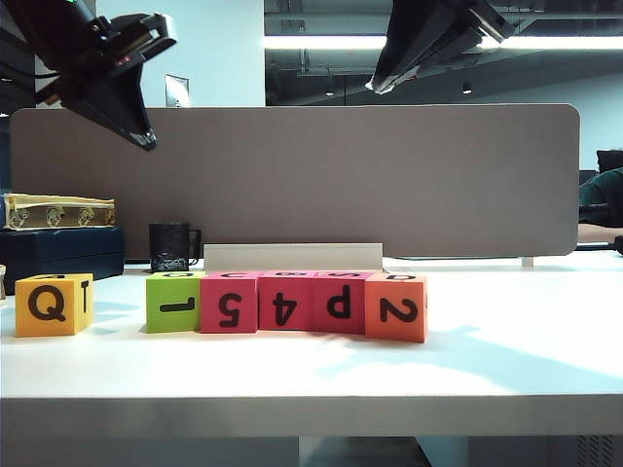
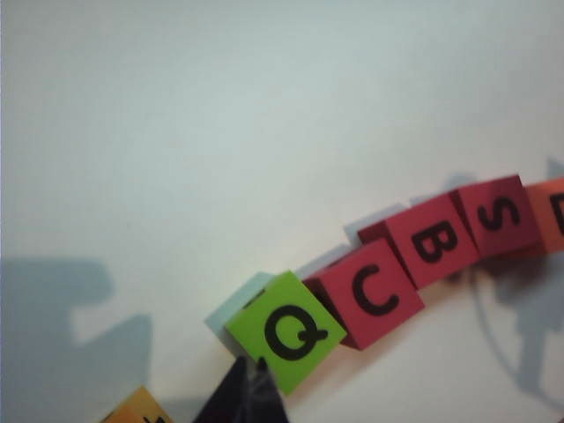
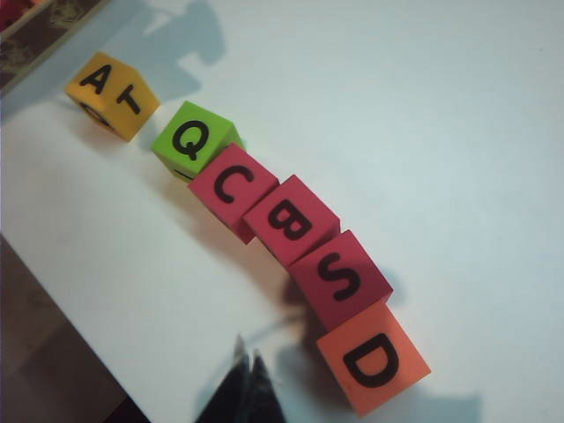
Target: Select the appropriate blocks from the scattered letter blocks on the table and arrange them in a row to spell out "ABCD".
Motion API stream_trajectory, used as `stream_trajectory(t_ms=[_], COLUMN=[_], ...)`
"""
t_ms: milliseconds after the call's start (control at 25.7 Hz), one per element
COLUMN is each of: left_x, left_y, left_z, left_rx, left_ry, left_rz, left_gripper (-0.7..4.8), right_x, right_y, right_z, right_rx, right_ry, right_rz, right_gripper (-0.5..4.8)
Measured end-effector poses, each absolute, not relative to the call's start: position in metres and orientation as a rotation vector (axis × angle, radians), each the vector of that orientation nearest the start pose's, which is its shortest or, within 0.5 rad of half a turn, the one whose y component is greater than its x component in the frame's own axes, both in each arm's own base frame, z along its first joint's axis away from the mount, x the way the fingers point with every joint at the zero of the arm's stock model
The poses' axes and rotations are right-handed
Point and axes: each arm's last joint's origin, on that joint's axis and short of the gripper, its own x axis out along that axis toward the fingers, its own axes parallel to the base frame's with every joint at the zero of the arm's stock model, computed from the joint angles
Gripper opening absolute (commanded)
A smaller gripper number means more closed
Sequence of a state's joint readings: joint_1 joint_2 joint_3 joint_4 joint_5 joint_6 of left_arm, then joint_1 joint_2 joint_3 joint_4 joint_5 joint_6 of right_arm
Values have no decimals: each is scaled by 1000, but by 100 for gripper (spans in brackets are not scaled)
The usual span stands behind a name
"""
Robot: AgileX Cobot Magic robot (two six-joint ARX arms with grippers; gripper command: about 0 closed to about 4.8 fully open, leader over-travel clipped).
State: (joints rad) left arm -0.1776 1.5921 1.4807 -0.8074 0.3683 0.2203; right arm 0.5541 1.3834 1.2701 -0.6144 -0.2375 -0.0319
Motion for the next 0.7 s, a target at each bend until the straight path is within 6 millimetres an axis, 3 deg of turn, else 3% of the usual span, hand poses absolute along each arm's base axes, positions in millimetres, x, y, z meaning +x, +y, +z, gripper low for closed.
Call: stream_trajectory(t_ms=[351,701], left_x=[328,326], left_y=[-98,-102], left_z=[299,270], left_rx=[190,191], left_ry=[994,1222], left_rz=[-627,-633], left_gripper=[-5,-5], right_x=[245,245], right_y=[160,160], right_z=[331,331], right_rx=[-147,-148], right_ry=[726,728], right_rz=[771,771], right_gripper=[-2,-2])
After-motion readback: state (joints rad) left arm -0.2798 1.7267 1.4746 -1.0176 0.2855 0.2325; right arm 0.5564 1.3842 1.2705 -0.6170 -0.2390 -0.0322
